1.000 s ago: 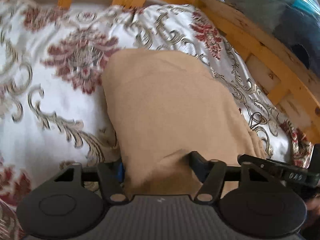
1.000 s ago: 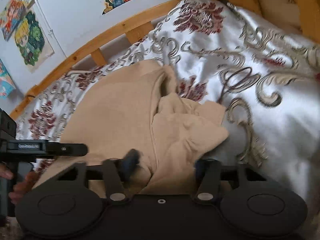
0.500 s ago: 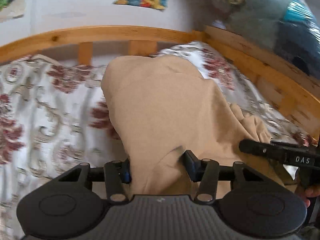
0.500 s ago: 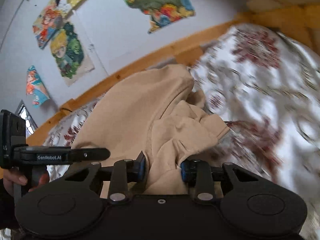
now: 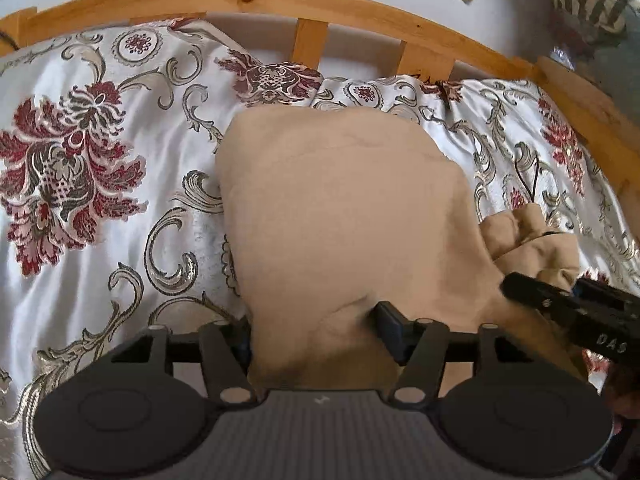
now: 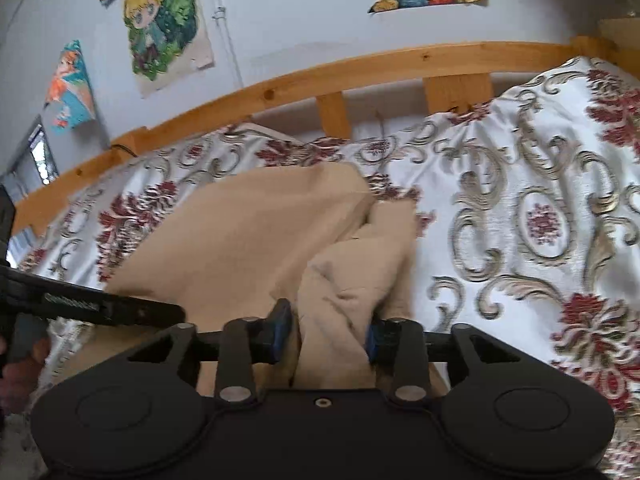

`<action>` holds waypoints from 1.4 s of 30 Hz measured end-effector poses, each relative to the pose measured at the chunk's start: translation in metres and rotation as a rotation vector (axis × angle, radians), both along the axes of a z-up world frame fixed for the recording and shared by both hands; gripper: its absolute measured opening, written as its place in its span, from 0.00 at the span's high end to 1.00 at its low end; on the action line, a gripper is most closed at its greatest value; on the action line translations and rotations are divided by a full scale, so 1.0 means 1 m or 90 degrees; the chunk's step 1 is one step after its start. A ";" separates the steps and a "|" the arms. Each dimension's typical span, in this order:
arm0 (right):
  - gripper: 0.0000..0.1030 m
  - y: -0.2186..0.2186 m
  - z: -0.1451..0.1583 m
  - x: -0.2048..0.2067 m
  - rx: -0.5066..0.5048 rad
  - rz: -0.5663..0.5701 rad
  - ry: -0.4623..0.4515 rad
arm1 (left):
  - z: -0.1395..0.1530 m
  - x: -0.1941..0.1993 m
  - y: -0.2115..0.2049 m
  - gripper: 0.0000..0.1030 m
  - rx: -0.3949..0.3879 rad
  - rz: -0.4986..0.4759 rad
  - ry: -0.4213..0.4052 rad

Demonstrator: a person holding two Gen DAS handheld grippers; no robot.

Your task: Fold large clothes

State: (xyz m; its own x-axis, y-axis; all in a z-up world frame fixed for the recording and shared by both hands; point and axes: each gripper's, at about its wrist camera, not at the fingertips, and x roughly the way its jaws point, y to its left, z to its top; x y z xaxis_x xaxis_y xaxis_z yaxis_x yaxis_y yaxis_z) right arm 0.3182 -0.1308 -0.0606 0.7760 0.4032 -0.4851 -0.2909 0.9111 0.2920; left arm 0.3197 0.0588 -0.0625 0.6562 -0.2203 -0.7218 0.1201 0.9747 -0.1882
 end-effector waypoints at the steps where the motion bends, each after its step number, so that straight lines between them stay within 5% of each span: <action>1: 0.52 -0.004 -0.001 -0.002 0.004 -0.005 0.003 | 0.001 -0.001 -0.003 0.31 0.008 0.002 0.001; 9: 0.23 -0.030 0.002 -0.033 0.001 -0.035 -0.002 | 0.006 -0.022 -0.014 0.03 0.026 0.037 -0.012; 18: 0.04 -0.038 0.027 -0.074 -0.015 -0.080 -0.067 | 0.028 -0.056 -0.026 0.01 0.058 0.039 -0.051; 31: 0.01 -0.029 0.083 -0.173 -0.059 -0.093 -0.210 | 0.099 -0.167 -0.027 0.01 0.040 0.056 -0.184; 37: 0.01 -0.033 0.094 -0.237 -0.069 -0.136 -0.243 | 0.098 -0.220 -0.016 0.01 0.034 0.089 -0.213; 42: 0.01 -0.038 0.089 -0.277 -0.041 -0.176 -0.205 | 0.084 -0.252 -0.011 0.01 0.046 0.087 -0.218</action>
